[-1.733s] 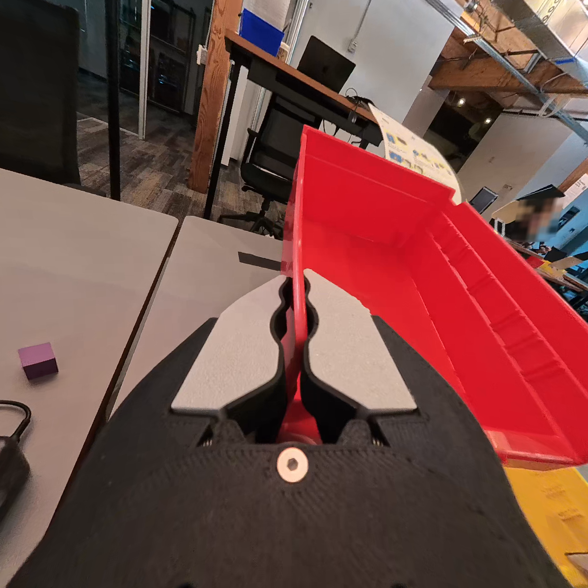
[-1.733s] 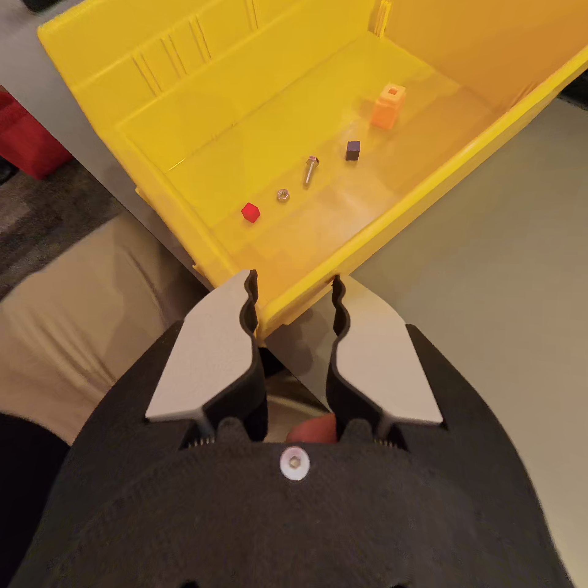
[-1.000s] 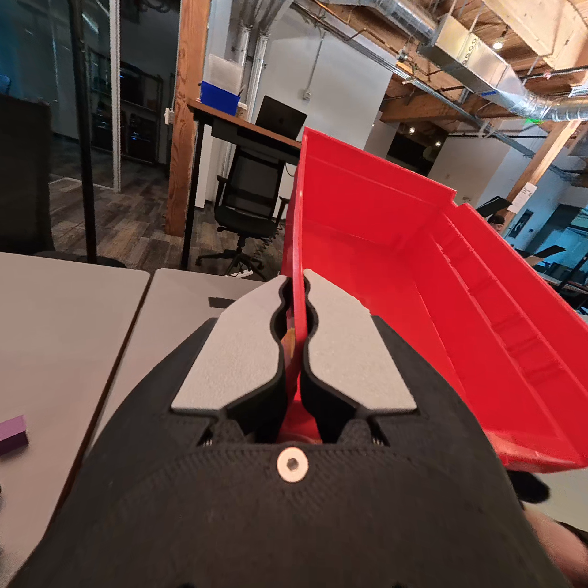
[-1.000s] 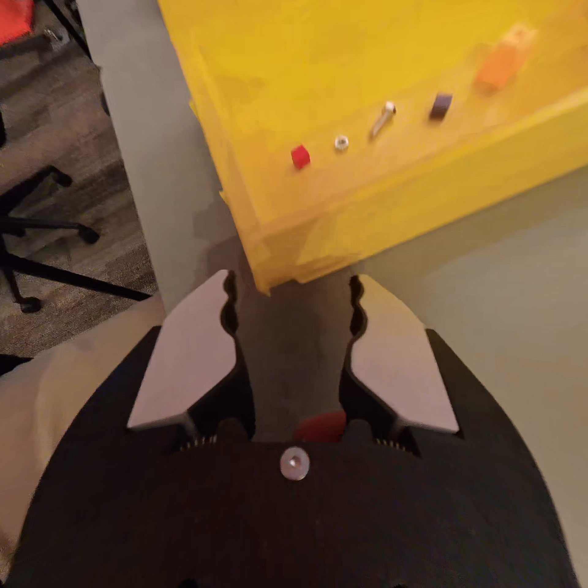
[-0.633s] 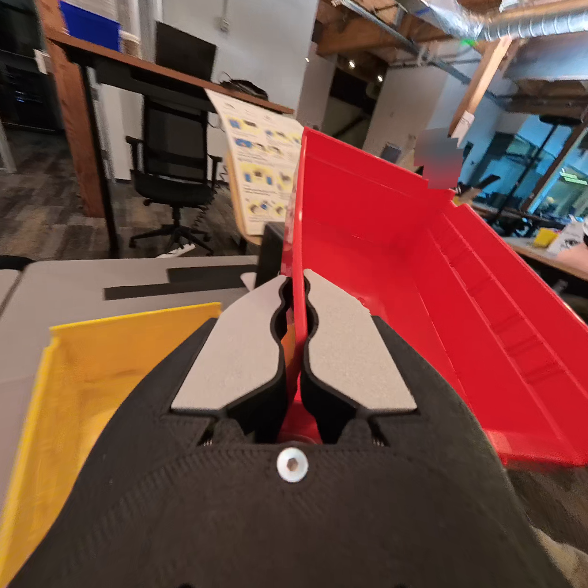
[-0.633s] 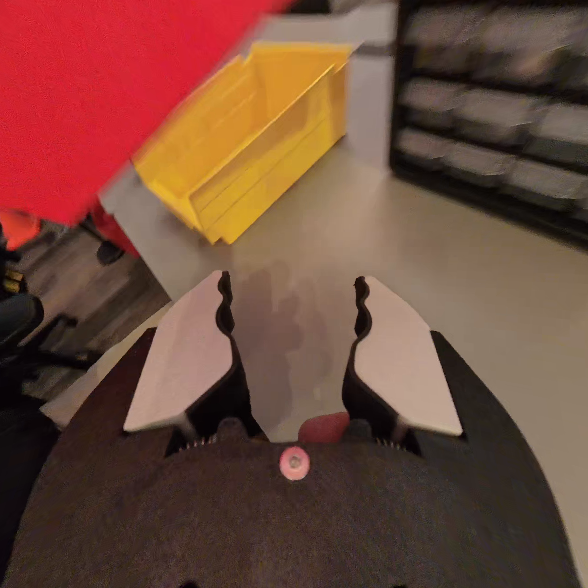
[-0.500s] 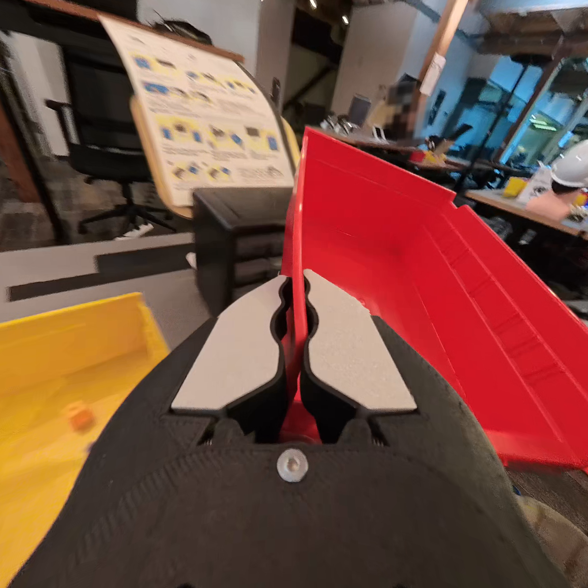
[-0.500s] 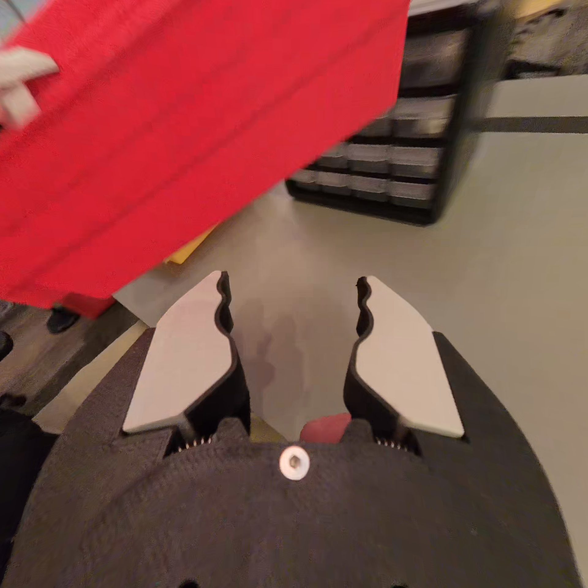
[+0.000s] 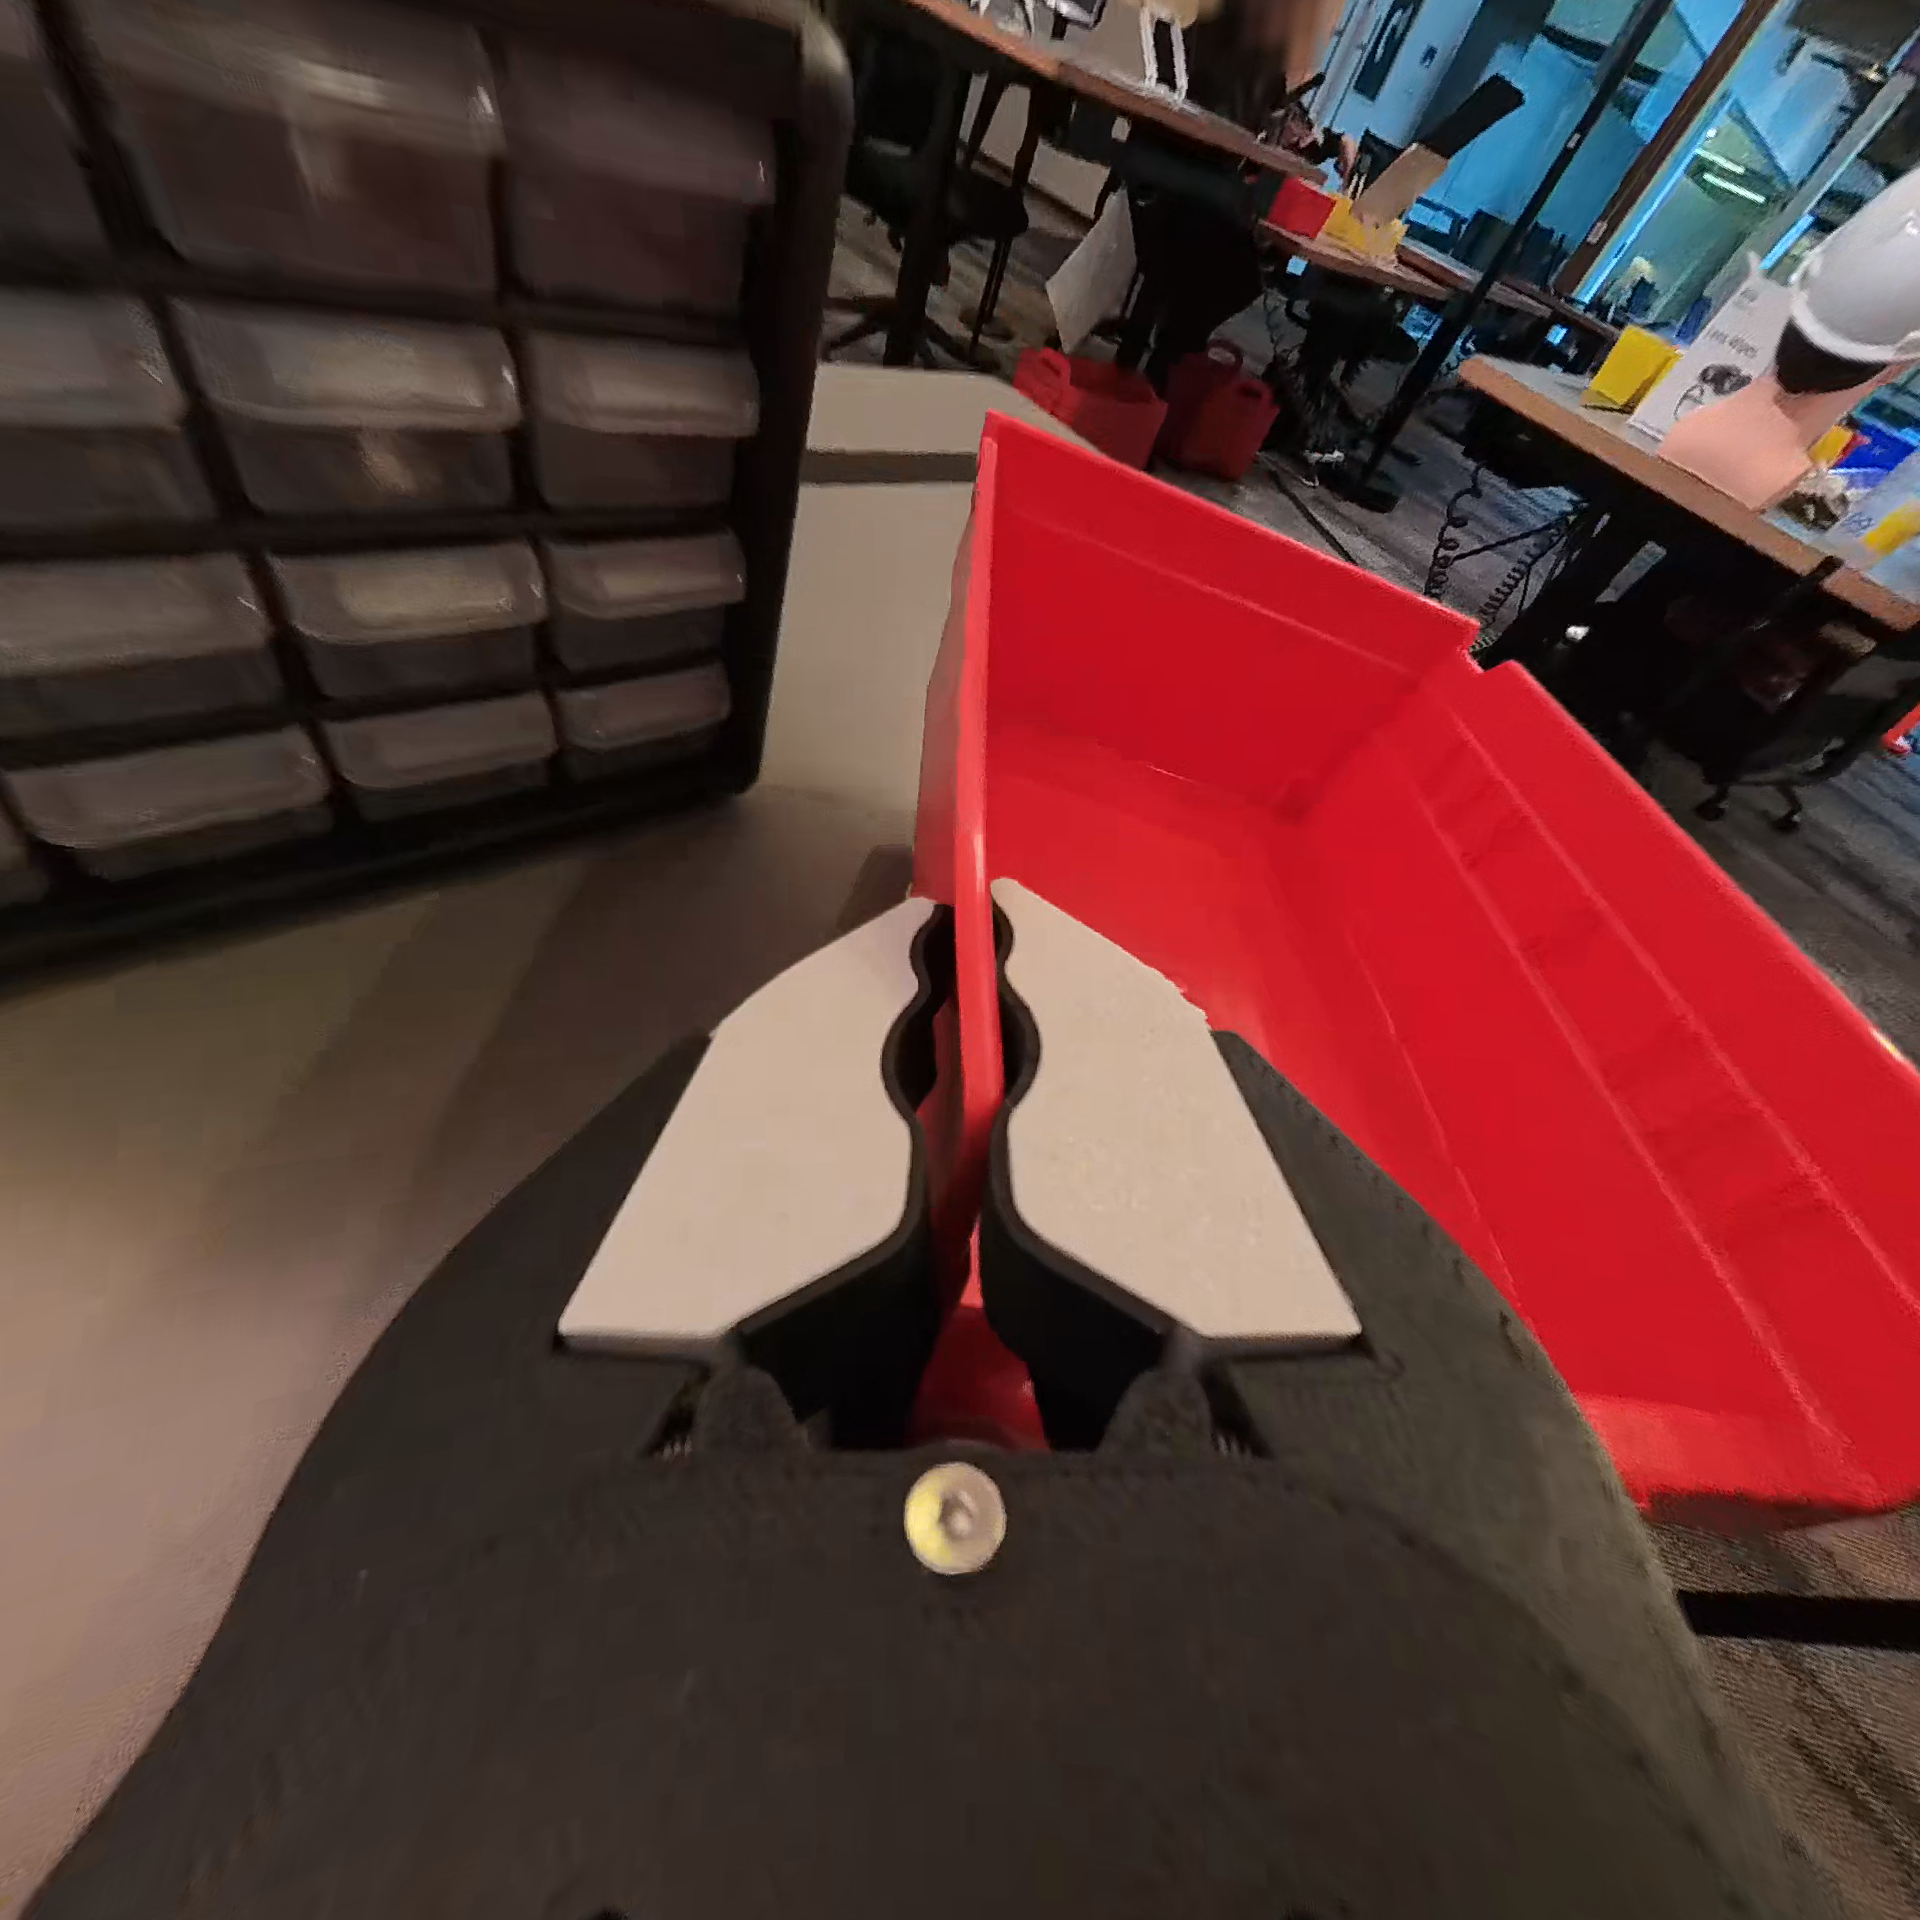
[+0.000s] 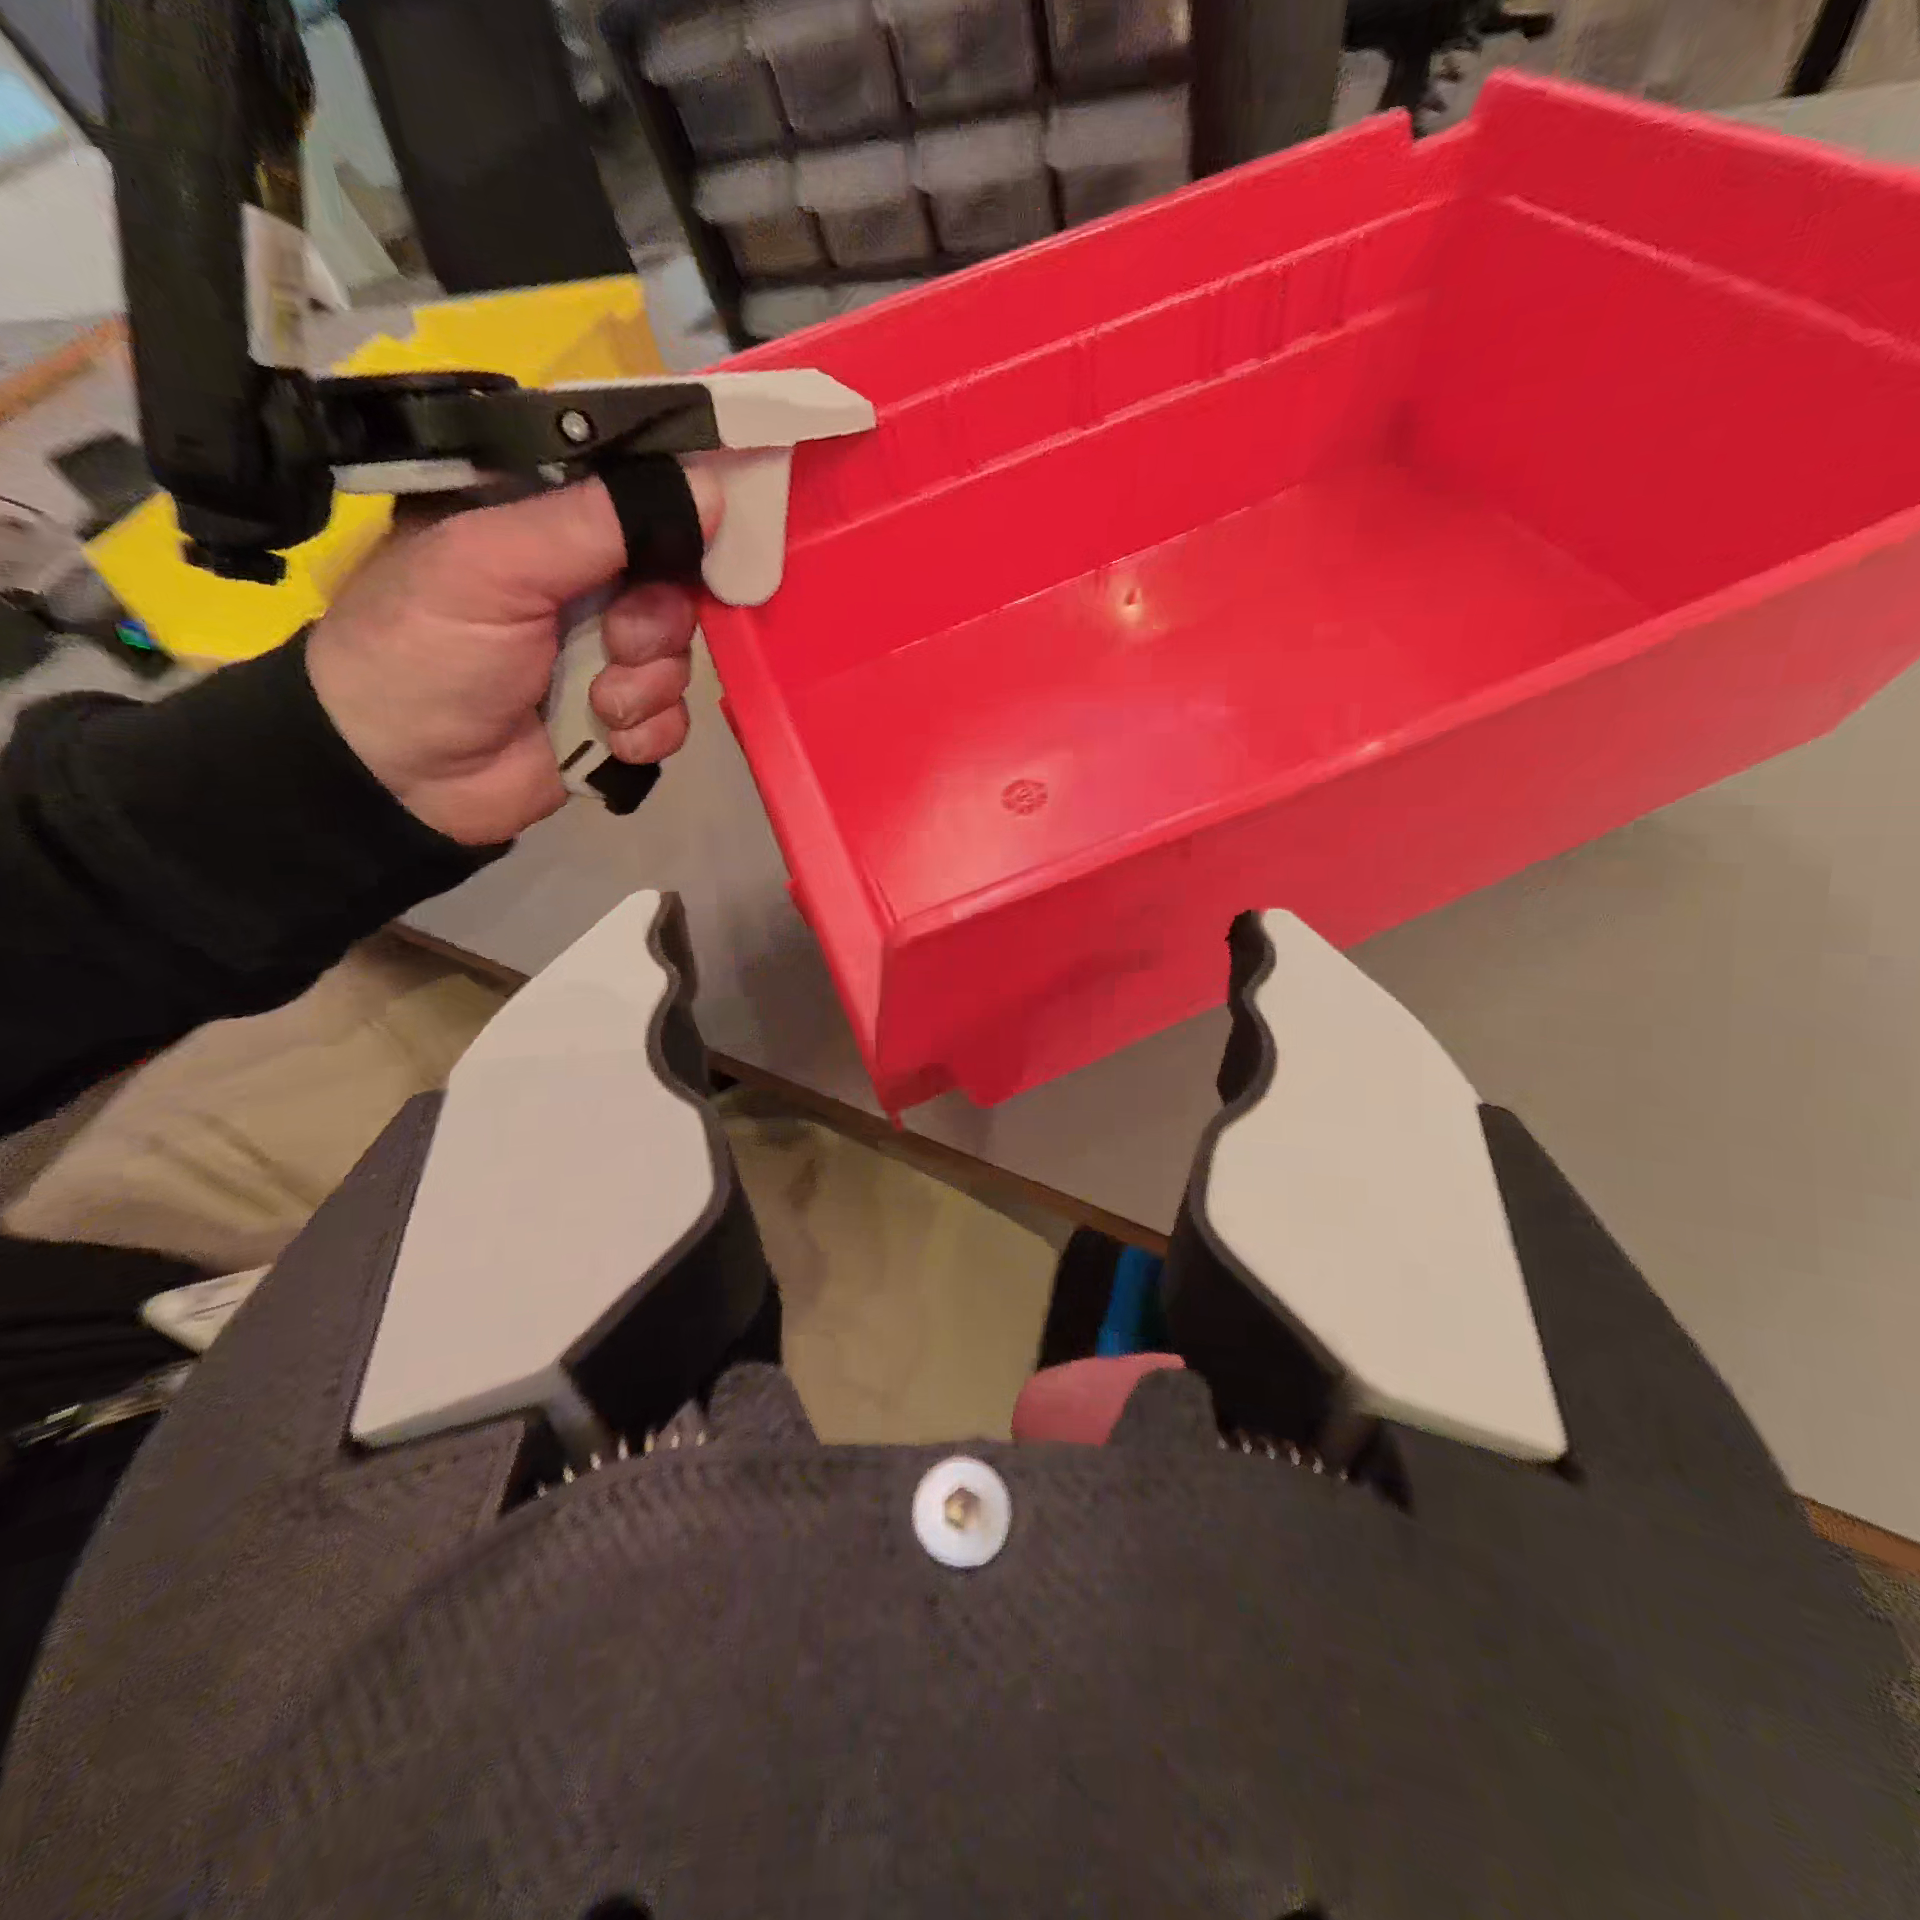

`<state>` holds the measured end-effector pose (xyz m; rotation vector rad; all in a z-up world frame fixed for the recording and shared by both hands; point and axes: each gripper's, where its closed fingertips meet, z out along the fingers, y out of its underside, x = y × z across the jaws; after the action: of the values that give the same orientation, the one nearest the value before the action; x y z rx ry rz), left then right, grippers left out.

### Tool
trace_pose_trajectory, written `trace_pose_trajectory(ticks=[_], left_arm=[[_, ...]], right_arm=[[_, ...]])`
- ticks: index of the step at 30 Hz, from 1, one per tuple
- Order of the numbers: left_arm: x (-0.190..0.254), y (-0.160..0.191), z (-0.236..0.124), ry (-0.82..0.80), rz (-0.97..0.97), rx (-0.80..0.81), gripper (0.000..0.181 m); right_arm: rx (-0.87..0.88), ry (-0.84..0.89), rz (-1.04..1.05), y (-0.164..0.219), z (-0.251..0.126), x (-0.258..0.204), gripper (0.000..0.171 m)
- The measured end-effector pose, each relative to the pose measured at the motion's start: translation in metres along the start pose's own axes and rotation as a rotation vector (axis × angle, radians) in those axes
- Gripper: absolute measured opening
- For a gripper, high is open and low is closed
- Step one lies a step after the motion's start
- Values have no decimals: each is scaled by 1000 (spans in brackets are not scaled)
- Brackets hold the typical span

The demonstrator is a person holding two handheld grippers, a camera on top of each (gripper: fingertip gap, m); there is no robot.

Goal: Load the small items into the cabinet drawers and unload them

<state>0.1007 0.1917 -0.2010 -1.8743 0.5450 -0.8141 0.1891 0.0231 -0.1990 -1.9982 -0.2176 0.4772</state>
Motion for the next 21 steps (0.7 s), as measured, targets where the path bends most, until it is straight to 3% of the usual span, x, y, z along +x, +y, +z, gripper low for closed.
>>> trace_pose_trajectory(ticks=[2,9,13,21], left_arm=[[3,11,19,-9,-9,-26,3],[17,30,65,-14,-79,-71,11],[58,46,88,112,16,-166,47],[109,43,137,252,-76,-206,46]], right_arm=[[-33,91,-36,6,10,23,80],[-101,255,-16,1,26,109,49],[-125,354,-12,-3,26,173,36],[-154,482,-3,-30,25,293,10]])
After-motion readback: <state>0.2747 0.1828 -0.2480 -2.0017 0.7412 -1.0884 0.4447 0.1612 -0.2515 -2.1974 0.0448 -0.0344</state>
